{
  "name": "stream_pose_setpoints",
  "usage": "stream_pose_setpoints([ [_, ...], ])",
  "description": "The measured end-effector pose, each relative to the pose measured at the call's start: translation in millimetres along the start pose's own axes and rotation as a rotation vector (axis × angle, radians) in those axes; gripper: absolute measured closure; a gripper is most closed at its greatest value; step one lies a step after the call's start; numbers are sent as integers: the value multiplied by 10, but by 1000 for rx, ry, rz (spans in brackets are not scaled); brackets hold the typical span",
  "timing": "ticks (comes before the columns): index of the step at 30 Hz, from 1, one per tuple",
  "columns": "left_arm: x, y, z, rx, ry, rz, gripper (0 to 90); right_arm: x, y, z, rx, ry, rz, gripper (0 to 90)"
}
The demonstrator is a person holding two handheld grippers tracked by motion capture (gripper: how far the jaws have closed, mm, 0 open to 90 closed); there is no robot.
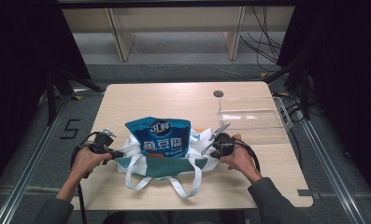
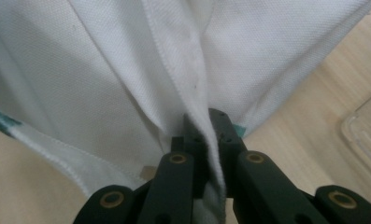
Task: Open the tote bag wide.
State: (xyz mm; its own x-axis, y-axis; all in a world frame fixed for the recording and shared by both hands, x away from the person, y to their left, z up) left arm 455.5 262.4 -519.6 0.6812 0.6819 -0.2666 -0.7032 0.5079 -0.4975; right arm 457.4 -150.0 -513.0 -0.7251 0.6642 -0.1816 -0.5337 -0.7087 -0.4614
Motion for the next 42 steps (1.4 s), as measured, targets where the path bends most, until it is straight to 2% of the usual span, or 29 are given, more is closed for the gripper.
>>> stream_pose_setpoints([
  [1, 4, -18, -13, -14, -5, 11, 854, -11, -14, -18, 0, 10, -6, 876],
  [3, 13, -23, -8, 3, -6, 3, 853, -45, -43, -45, -2, 27, -5, 876],
  [6, -6, -27, -11, -16, -26, 6, 847, -64, -69, -55, 2, 40, -5, 873],
  [8, -3, -32, 23, 9, -35, -6, 812, -60, -69, -35, 2, 43, -22, 859],
  [10, -2, -48, 79, 10, -55, -11, 717, -78, -68, 9, -11, 42, -45, 801],
  [12, -31, -73, 150, -24, -58, -2, 647, -100, -74, 79, -39, 49, -67, 707],
  [13, -35, -85, 215, -16, -56, -21, 607, -100, -82, 133, -55, 49, -99, 661],
  [14, -61, -103, 266, -30, -56, -18, 582, -110, -95, 194, -80, 44, -97, 640],
  [15, -90, -123, 318, -35, -53, -33, 580, -92, -109, 278, -89, 44, -118, 619],
  [17, -150, -188, 425, -59, -66, -66, 562, -66, -163, 415, -157, 61, -111, 595],
  [18, -195, -219, 469, -73, -66, -57, 546, -50, -186, 500, -183, 52, -84, 589],
  [19, -234, -254, 508, -90, -72, -67, 535, -13, -212, 575, -191, 49, -92, 581],
  [20, -266, -288, 549, -91, -74, -97, 536, 20, -240, 644, -209, 38, -82, 576],
  [21, -309, -318, 570, -98, -68, -121, 538, 63, -261, 715, -202, 19, -73, 567],
  [22, -343, -336, 585, -93, -64, -135, 538, 124, -291, 739, -226, 11, -78, 559],
  [24, -427, -391, 589, -98, -50, -163, 536, 250, -327, 793, -222, -44, -51, 529],
  [25, -466, -401, 576, -94, -43, -150, 531, 315, -362, 792, -252, -92, -21, 523],
  [26, -486, -417, 556, -96, -39, -162, 519, 370, -377, 797, -250, -108, -17, 505],
  [27, -498, -421, 552, -62, -27, -181, 509, 410, -395, 794, -250, -118, 11, 489],
  [30, -541, -433, 483, -54, -28, -180, 502, 512, -437, 773, -266, -148, 50, 461],
  [31, -551, -437, 473, -44, -23, -170, 503, 530, -440, 766, -259, -148, 57, 459],
  [32, -551, -454, 452, -56, -32, -186, 503, 552, -440, 758, -251, -151, 70, 454],
  [33, -563, -466, 430, -55, -27, -171, 500, 578, -446, 744, -253, -153, 77, 451],
  [35, -553, -493, 377, -44, -39, -192, 475, 614, -455, 715, -246, -151, 86, 440],
  [36, -560, -499, 333, -46, -38, -179, 459, 629, -459, 696, -242, -149, 94, 438],
  [37, -543, -514, 299, -35, -41, -208, 447, 653, -463, 670, -243, -155, 105, 436],
  [38, -551, -520, 256, -20, -30, -203, 448, 668, -461, 647, -238, -150, 104, 434],
  [40, -554, -518, 166, 24, -6, -212, 444, 702, -467, 601, -224, -160, 136, 435],
  [42, -542, -524, 42, 23, -19, -210, 442, 746, -458, 548, -204, -165, 138, 444],
])
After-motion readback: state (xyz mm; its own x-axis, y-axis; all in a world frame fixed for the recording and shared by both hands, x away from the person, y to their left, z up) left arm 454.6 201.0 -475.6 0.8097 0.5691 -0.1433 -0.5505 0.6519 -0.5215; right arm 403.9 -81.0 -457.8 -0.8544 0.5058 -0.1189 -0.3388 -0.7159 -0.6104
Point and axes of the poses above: each handheld gripper's, and its own axes: z roughly backward along the jaws, y roughly out of its underside, x roughly to its left, the point moved 4 cm from there along -z, roughly forward along the jaws, and after that the axes turned 11 degrees about y, right-handed, at the moved point
